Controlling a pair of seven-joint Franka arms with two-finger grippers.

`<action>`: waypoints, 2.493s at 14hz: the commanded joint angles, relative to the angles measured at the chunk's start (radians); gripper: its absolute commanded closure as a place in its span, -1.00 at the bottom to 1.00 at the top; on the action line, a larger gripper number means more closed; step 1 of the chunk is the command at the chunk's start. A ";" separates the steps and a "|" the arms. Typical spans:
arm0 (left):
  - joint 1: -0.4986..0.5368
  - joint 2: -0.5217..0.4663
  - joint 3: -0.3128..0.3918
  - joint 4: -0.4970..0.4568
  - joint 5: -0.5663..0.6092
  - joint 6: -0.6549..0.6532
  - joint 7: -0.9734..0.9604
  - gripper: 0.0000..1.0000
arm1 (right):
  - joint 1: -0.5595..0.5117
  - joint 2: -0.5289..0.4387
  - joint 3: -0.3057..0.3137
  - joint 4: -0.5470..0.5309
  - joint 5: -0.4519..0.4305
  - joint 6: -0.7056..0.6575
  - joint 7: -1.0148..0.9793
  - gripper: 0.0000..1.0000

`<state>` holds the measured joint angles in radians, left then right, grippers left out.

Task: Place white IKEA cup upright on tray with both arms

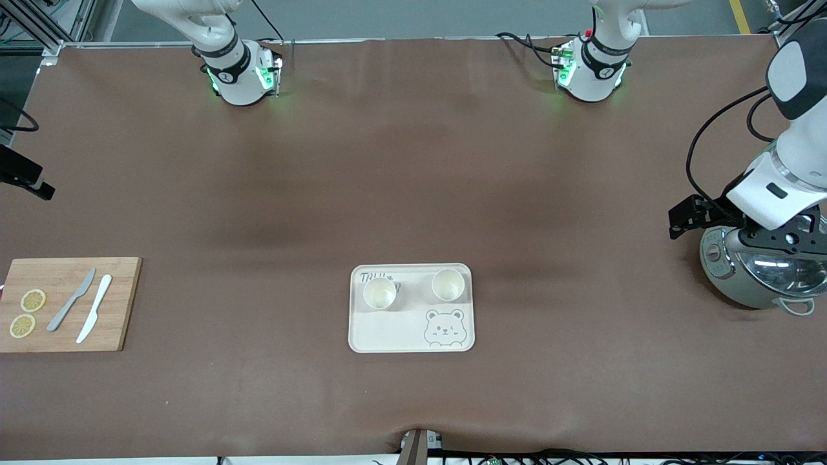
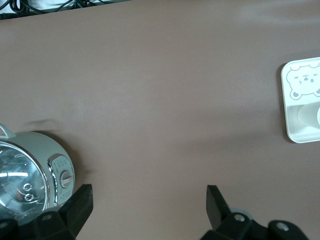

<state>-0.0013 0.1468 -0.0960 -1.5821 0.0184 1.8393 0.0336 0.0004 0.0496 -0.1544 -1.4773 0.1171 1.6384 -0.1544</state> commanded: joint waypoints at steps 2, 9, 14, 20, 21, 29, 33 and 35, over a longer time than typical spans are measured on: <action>0.004 0.002 -0.007 0.013 0.015 -0.002 -0.015 -1.00 | -0.002 0.013 -0.008 0.025 0.006 -0.014 -0.114 -1.00; -0.002 0.004 -0.007 0.021 0.015 0.014 -0.049 -1.00 | -0.003 0.016 -0.010 0.025 0.016 -0.012 -0.140 -1.00; 0.000 0.005 -0.007 0.021 0.014 0.026 -0.050 -1.00 | -0.005 0.018 -0.011 0.025 0.019 -0.015 -0.142 -1.00; -0.009 0.013 -0.007 0.021 0.018 0.029 -0.077 -1.00 | 0.007 0.022 -0.005 0.025 0.021 -0.003 -0.035 -1.00; -0.006 0.013 -0.007 0.021 0.014 0.031 -0.077 -1.00 | 0.018 0.024 -0.004 0.025 0.021 0.000 -0.007 -1.00; -0.009 0.010 -0.016 0.024 0.014 0.031 -0.086 -1.00 | -0.017 0.027 0.048 0.025 0.019 -0.005 -0.013 -1.00; 0.000 0.004 -0.018 0.053 0.005 0.000 -0.064 -1.00 | -0.063 0.027 0.107 0.025 0.016 -0.002 -0.004 -1.00; 0.001 -0.001 -0.019 0.060 -0.002 -0.018 -0.064 -1.00 | -0.060 0.027 0.104 0.025 0.015 -0.006 -0.007 -1.00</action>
<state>-0.0080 0.1515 -0.1065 -1.5416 0.0184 1.8539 -0.0356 -0.0370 0.0624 -0.0707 -1.4773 0.1225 1.6424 -0.1689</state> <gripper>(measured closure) 0.000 0.000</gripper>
